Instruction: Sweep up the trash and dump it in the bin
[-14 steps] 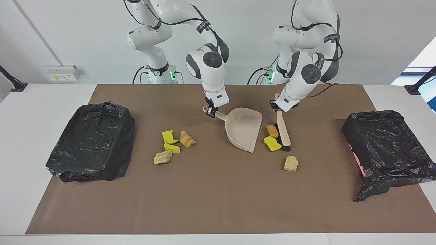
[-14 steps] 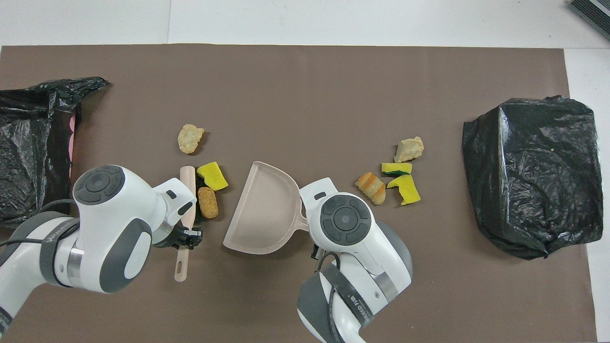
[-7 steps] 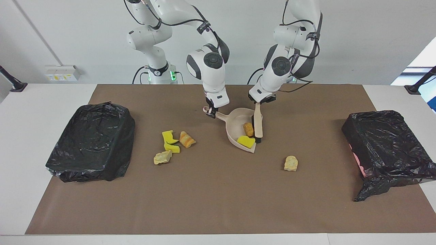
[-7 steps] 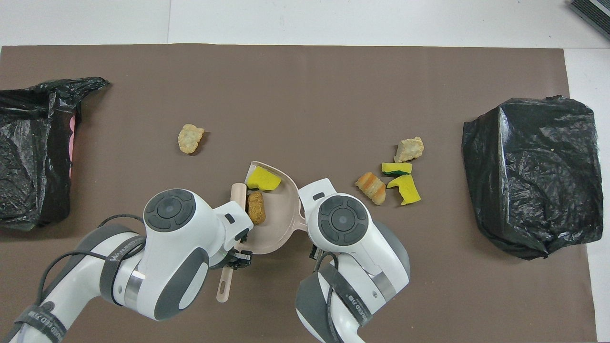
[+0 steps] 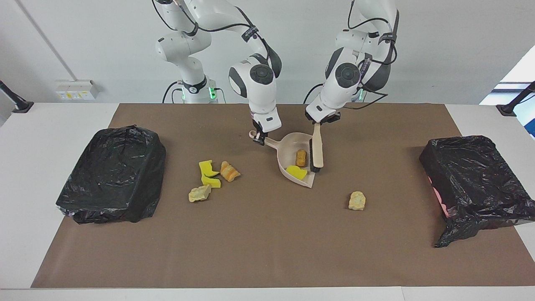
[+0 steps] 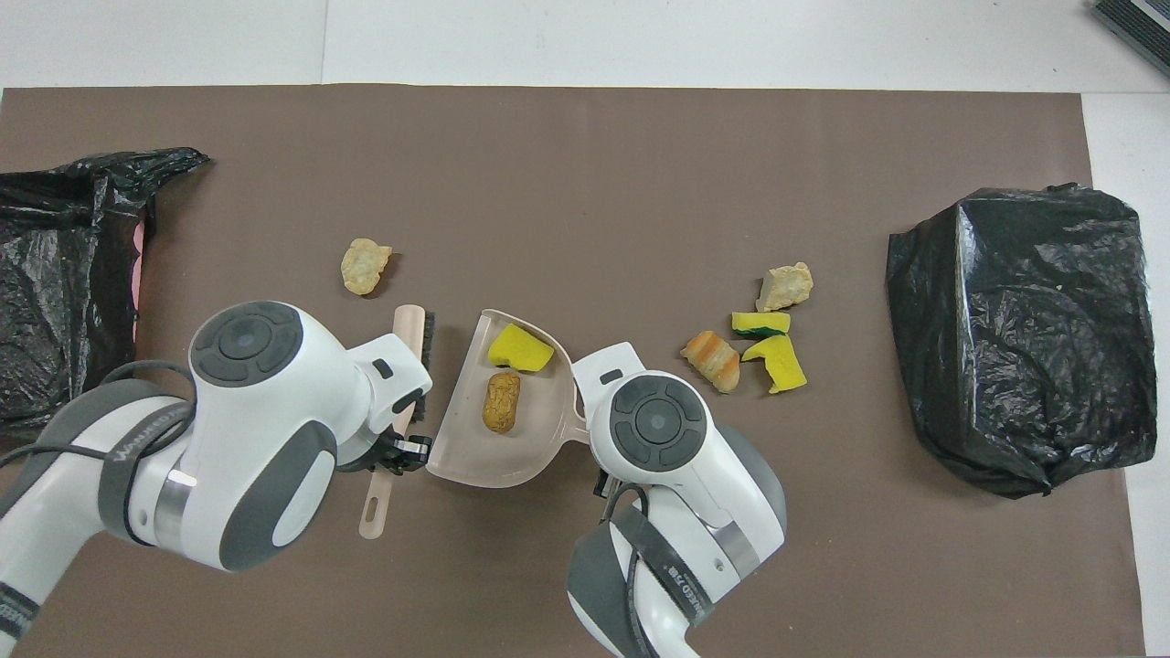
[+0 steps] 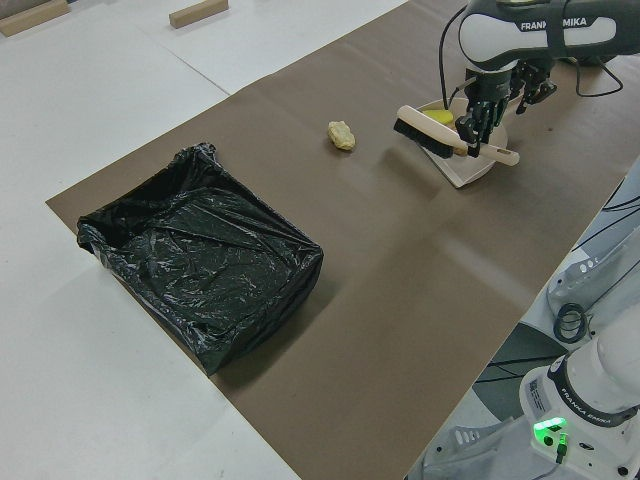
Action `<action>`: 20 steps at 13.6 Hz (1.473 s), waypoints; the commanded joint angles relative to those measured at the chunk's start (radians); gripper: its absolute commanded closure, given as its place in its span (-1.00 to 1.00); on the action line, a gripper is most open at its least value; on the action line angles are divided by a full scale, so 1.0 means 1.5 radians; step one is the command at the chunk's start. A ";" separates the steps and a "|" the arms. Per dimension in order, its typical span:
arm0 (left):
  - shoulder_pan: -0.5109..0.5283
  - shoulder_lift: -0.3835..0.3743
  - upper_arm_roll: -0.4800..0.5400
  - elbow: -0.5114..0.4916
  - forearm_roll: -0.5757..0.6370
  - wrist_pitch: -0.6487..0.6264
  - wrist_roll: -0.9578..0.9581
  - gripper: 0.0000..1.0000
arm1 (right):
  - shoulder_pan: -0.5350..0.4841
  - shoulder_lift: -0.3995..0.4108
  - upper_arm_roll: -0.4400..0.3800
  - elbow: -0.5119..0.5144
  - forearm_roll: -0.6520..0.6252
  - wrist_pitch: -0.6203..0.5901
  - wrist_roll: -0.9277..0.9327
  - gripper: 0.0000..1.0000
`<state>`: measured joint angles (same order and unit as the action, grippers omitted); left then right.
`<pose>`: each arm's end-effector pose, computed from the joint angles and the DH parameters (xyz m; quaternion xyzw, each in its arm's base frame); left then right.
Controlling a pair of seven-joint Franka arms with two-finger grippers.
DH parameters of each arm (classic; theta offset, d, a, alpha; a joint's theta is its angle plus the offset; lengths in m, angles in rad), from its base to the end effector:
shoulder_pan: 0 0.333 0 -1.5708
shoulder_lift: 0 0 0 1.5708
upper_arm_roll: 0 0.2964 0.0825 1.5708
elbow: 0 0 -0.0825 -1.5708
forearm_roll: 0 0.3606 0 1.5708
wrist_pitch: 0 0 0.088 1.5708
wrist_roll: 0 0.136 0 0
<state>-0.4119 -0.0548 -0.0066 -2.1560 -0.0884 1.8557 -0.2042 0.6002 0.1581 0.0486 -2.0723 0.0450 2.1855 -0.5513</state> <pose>0.4270 -0.2001 0.3693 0.9877 -0.0886 -0.1288 0.0010 0.4331 0.3316 0.3173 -0.8325 -0.5531 0.0234 0.0208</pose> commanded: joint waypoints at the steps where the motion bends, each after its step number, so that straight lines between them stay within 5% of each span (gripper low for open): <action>1: 0.073 0.074 -0.003 0.105 0.049 -0.005 0.083 1.00 | -0.002 0.001 0.000 -0.003 -0.005 0.010 0.022 1.00; 7: 0.179 0.246 -0.003 0.294 0.129 0.015 0.263 1.00 | 0.000 0.000 0.001 -0.002 -0.005 0.013 0.064 1.00; 10: 0.215 0.279 -0.003 0.331 0.135 0.046 0.400 1.00 | 0.000 0.000 0.001 -0.002 -0.005 0.013 0.064 1.00; 16: 0.193 0.217 -0.008 0.178 0.128 0.110 0.518 1.00 | -0.001 0.000 0.001 -0.002 -0.005 0.014 0.063 1.00; 20: 0.102 0.145 -0.010 0.056 0.120 0.113 0.499 1.00 | -0.001 0.000 0.001 -0.002 -0.005 0.013 0.063 1.00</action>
<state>-0.1730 0.2544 -0.0336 -1.9360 0.0924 2.0021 0.5583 0.6006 0.1581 0.0502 -2.0716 0.0450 2.1856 -0.4880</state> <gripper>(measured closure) 0.744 0.683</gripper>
